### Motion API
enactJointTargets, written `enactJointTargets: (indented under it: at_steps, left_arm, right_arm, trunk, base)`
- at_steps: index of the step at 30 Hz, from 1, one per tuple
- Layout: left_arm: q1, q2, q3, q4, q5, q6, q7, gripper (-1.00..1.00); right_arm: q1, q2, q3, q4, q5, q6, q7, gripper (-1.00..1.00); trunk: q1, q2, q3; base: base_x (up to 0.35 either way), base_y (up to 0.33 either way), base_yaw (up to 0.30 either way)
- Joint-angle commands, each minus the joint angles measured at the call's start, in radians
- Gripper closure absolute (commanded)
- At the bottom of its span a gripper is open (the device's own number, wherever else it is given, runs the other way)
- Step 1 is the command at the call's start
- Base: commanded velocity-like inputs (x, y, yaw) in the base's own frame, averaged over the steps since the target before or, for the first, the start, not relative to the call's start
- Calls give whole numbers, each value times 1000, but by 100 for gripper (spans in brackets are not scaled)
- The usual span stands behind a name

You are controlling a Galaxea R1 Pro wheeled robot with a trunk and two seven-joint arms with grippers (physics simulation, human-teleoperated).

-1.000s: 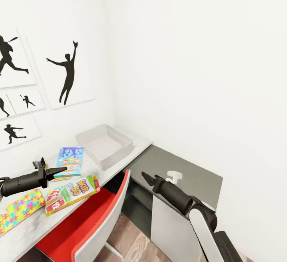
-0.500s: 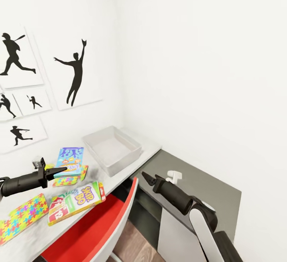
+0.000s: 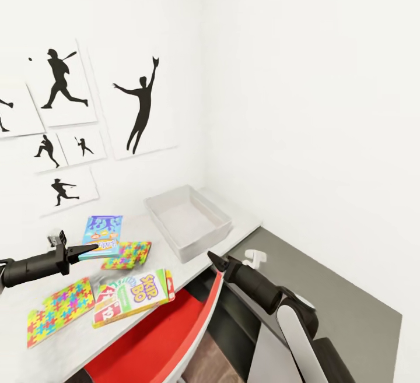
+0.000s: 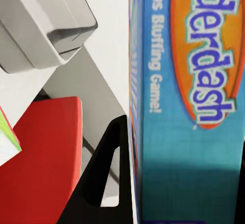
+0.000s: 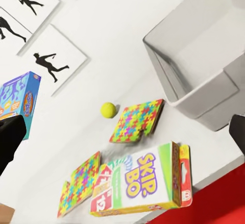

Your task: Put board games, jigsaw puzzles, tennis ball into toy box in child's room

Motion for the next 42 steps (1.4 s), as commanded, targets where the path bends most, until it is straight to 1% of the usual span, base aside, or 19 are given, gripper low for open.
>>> enactJointTargets:
  at_steps: [1,8,13,22,27,33,38,42]
  left_arm:
    - [-1,0,0,0,1,9,-5,100]
    - [-1,0,0,0,1,8,-5,100]
    - [-1,0,1,0,1,8,-5,100]
    - [-1,0,0,0,1,8,-5,100]
    - [-1,0,1,0,1,8,-5,100]
    - [-1,-1,-1,-1,1,8,-5,100]
    - [-1,-1,0,0,1,8,-5,100]
    - [-1,-1,0,0,1,8,-5,100]
  right_arm:
    - [-1,0,-2,-1,-4,5,1,-100]
    - [-1,-1,-4,-1,-4,5,2,-100]
    - [-1,0,-3,-1,-5,5,3,-100]
    - [-1,-1,-4,-1,-5,5,2,-100]
    - [-1,0,-3,-1,-5,5,2,-100]
    - [-1,-1,-4,-1,-4,6,2,-100]
    - [-1,-1,-4,-1,-5,6,2,-100]
    - [-1,-1,-2,-2,-5,6,2,-100]
  trunk:
    - [1,-2,-2]
    - [1,-2,-5]
    - [1,-2,-6]
    - [1,-2,-17]
    - [1,-2,-19]
    - [1,-2,-27]
    - [1,-2,-35]
    - [1,-2,-36]
  base:
    - [201,0,219]
    - [146,0,123]
    - [161,0,10]
    - [121,0,1]
    - [173,0,0]
    - [206,0,0]
    - [58,0,0]
    - [17,-4,0]
